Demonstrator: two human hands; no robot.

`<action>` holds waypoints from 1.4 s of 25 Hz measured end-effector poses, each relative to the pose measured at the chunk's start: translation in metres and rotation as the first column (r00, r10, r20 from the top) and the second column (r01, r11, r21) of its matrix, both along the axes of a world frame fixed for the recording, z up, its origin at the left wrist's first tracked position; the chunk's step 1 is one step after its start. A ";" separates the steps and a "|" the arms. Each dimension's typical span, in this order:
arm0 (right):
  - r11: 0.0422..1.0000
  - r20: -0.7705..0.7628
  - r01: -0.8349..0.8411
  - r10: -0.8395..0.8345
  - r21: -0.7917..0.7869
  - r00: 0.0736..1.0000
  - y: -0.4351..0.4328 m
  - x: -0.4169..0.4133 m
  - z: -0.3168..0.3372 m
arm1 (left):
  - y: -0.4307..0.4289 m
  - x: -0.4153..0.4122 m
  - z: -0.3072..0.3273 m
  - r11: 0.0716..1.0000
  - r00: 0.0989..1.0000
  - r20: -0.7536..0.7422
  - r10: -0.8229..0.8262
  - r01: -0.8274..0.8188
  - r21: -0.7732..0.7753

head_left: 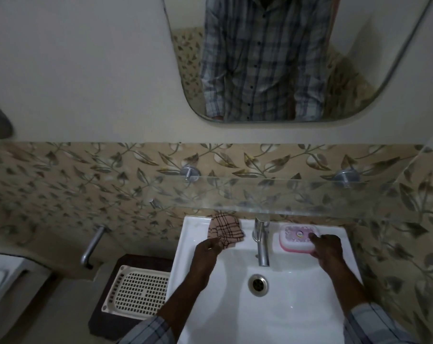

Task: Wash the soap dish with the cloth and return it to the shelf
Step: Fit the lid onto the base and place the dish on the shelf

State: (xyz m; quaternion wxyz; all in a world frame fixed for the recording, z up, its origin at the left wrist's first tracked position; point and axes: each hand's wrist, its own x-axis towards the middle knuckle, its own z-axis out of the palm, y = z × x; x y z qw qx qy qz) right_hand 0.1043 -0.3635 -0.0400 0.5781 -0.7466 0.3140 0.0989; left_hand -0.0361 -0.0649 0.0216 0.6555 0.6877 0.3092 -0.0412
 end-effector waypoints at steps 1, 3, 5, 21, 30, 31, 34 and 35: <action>0.999 0.008 0.009 -0.009 0.044 1.000 -0.002 -0.004 0.004 | 0.000 0.005 -0.005 1.000 1.000 0.007 0.002 -0.002 0.021; 0.980 0.048 0.025 -0.035 0.195 0.998 -0.007 -0.010 0.007 | 0.002 0.013 -0.017 0.997 0.999 0.013 0.039 -0.039 0.069; 0.929 0.073 0.036 -0.068 0.369 0.995 -0.014 -0.023 0.018 | 0.001 0.018 -0.029 0.986 0.993 0.036 0.111 -0.114 0.120; 0.887 0.352 -0.296 0.167 0.354 0.921 0.035 -0.115 0.209 | -0.091 -0.027 0.131 0.973 0.876 0.483 0.002 -0.113 0.201; 0.885 0.502 -0.184 0.403 -0.428 0.765 0.060 -0.025 0.231 | -0.063 0.068 0.159 0.774 0.911 0.364 -0.193 -0.087 0.628; 0.881 0.480 -0.192 0.405 -0.432 0.779 0.060 -0.022 0.223 | -0.062 0.071 0.155 0.744 0.928 0.318 -0.194 -0.072 0.664; 0.895 0.443 -0.187 0.371 -0.405 0.816 0.062 -0.025 0.207 | -0.063 0.075 0.146 0.711 0.944 0.276 -0.179 -0.070 0.700; 0.902 0.453 -0.182 0.361 -0.393 0.815 0.064 -0.026 0.205 | -0.063 0.075 0.143 0.695 0.946 0.272 -0.175 -0.077 0.715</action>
